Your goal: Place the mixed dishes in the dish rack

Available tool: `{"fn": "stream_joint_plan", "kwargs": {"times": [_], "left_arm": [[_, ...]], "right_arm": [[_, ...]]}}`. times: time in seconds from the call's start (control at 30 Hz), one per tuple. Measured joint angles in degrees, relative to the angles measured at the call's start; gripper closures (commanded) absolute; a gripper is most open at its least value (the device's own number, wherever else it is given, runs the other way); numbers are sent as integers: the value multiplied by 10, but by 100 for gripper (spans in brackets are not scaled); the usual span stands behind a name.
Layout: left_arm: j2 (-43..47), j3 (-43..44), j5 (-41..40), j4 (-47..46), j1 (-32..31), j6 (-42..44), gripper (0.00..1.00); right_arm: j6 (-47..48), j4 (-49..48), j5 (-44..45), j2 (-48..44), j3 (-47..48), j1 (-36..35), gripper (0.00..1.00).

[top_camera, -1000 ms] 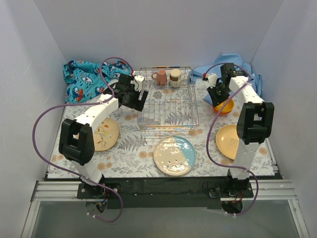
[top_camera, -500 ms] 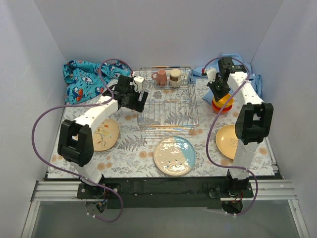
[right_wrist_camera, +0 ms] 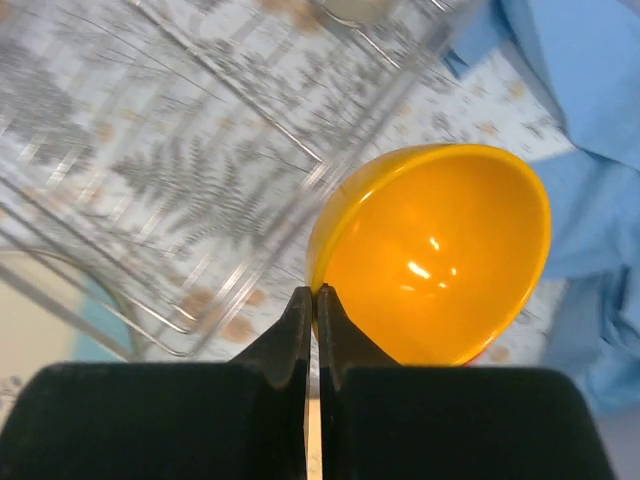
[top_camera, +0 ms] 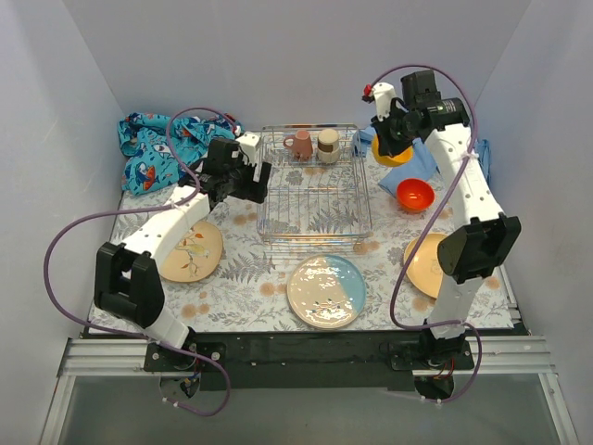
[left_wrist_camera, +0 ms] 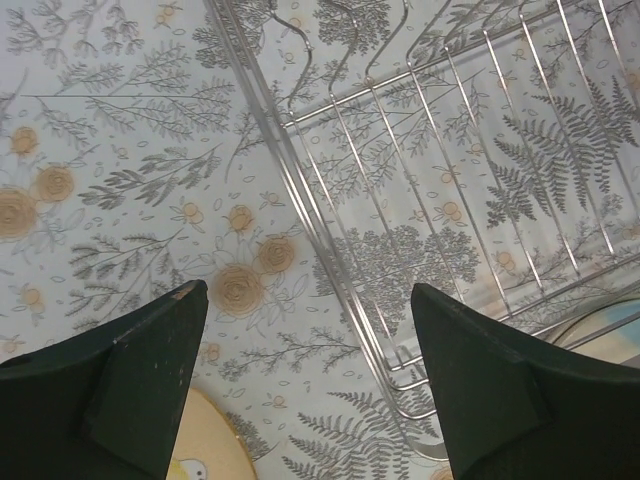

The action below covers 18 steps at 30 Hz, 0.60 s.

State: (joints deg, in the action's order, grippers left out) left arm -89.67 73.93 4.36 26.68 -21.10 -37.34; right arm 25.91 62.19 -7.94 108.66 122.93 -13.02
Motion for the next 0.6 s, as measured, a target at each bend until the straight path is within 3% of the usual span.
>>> {"fn": "stream_joint_plan", "kwargs": {"times": [0.17, 0.33, 0.47, 0.6], "left_arm": [[32, -2, -44, 11, 11, 51, 17], [95, -50, -116, -3, 25, 153, 16], [134, -99, -160, 0, 32, 215, 16], [138, -104, -176, 4, 34, 232, 16]], "right_arm": [[-97, -118, -141, -78, -141, -8, 99], [-278, -368, -274, -134, -338, -6, 99], [-442, -569, -317, -137, -465, -18, 99], [-581, -722, -339, -122, -528, -44, 99]]}}
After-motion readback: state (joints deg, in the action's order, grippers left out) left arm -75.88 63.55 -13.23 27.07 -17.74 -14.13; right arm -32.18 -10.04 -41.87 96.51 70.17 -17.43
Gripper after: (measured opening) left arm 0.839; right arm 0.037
